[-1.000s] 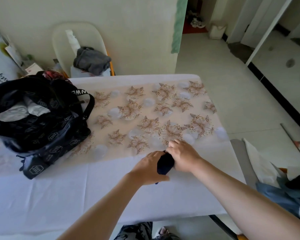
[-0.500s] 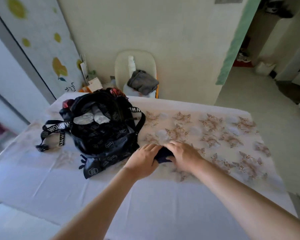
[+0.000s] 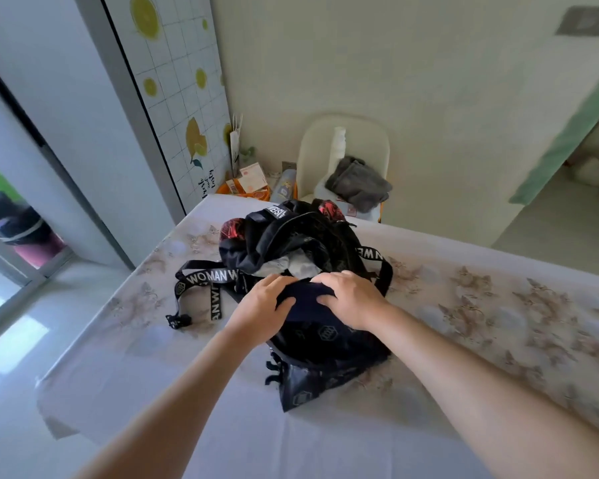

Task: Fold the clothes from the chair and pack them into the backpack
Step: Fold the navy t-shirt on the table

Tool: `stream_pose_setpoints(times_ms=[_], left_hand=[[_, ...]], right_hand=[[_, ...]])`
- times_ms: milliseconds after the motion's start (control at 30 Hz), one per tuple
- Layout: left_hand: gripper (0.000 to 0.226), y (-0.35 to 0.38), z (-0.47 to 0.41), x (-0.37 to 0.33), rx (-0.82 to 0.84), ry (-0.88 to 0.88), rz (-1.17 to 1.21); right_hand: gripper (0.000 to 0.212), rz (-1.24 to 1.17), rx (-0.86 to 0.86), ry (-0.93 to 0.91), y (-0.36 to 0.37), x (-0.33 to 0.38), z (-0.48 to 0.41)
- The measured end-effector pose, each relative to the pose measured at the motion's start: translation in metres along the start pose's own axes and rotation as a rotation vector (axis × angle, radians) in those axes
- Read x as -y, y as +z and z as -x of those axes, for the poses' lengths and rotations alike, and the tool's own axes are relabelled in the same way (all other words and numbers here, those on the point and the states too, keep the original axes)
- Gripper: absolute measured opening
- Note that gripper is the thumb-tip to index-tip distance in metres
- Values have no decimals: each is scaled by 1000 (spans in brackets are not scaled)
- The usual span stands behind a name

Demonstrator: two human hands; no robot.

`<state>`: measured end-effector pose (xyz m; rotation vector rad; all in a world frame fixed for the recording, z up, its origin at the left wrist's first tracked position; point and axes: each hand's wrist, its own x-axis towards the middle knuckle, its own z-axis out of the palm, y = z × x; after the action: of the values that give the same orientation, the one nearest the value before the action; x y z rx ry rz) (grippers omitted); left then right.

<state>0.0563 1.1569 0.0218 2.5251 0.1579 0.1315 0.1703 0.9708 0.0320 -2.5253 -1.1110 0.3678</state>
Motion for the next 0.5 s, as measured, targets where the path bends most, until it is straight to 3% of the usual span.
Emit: stream_pose_setpoints(times_ms=[167,300,367,433,500], left_hand=[[66,9,-13,50,22,-9,-110],[78,29,-21,66,384,-50,-299],[77,36,-29,68,481,-50,-414],[66,33,-41,64,407,-5,-528],[52,26,-53,54,163,176,-558]], right_hand=[[40,-204,97,304,35,-3,-40],[50,-223,194,484,59,-16,-43],[59,-233,181,507,65,-15,-45],[70,-219,156,501,70,-14,-48],[78,-245,196,494,73,-15,-50]])
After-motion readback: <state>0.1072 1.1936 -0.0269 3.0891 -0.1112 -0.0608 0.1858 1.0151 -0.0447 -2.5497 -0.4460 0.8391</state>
